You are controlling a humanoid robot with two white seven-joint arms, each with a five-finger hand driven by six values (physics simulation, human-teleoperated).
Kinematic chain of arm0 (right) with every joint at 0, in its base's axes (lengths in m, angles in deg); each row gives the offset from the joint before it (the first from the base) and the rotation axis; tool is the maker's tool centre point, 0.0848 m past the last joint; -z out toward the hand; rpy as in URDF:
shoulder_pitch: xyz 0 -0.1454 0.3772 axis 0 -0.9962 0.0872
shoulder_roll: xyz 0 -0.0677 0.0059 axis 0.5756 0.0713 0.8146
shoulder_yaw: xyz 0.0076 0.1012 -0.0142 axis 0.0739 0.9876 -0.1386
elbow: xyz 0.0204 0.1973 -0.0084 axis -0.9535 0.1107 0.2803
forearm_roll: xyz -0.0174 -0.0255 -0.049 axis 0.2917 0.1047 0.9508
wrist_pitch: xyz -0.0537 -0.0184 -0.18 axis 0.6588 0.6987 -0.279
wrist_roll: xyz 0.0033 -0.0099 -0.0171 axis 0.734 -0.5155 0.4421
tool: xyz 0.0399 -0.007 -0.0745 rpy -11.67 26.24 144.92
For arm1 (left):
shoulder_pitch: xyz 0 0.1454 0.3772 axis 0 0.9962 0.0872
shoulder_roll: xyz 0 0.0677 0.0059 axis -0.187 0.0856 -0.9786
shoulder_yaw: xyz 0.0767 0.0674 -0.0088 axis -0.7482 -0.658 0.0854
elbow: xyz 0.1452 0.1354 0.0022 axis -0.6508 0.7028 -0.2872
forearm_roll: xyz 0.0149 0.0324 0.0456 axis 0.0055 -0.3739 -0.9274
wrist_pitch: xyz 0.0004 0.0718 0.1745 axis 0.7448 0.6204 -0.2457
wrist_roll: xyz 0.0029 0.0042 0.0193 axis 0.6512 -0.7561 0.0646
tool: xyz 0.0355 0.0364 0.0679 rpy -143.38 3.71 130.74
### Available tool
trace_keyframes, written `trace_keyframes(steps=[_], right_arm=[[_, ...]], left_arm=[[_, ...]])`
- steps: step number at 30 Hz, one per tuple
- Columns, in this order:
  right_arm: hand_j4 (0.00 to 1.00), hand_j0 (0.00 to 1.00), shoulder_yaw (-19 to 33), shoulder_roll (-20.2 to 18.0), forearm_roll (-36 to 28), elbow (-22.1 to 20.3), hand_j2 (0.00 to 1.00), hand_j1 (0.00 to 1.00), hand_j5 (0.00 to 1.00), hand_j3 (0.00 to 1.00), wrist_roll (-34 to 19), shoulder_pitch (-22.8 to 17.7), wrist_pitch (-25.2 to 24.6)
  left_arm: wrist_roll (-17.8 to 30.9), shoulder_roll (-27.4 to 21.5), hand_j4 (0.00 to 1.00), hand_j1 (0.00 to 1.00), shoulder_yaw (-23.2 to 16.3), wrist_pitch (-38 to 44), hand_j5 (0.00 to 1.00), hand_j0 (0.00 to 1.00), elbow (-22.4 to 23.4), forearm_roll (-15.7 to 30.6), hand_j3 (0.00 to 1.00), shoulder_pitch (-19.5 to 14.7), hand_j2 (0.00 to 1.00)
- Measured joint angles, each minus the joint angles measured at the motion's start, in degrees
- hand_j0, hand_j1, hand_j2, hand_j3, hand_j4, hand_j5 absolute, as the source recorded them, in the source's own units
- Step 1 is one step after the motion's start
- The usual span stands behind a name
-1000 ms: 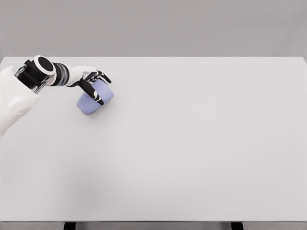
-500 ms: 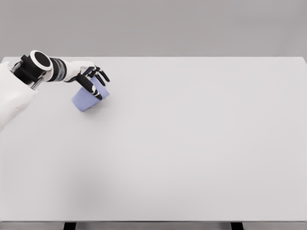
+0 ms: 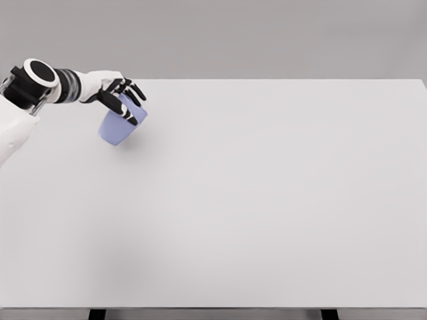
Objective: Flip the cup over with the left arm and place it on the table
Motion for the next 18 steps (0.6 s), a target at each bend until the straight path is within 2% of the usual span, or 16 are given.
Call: trace_keyframes(steps=[13, 18], right_arm=[[1.0, 1.0, 0.0, 0.0, 0.0, 0.0, 1.0, 1.0, 1.0, 1.0, 0.0, 0.0, 0.0], [1.0, 1.0, 0.0, 0.0, 0.0, 0.0, 1.0, 1.0, 1.0, 1.0, 0.0, 0.0, 0.0]], left_arm=[[0.0, -0.8, 0.52, 0.52, 5.3, 0.0, 0.52, 0.52, -1.0, -0.1, 0.52, 0.8, 0.52], [0.0, -0.7, 0.52, 0.52, 8.0, 0.0, 0.52, 0.52, -1.0, -0.1, 0.52, 3.7, 0.52]])
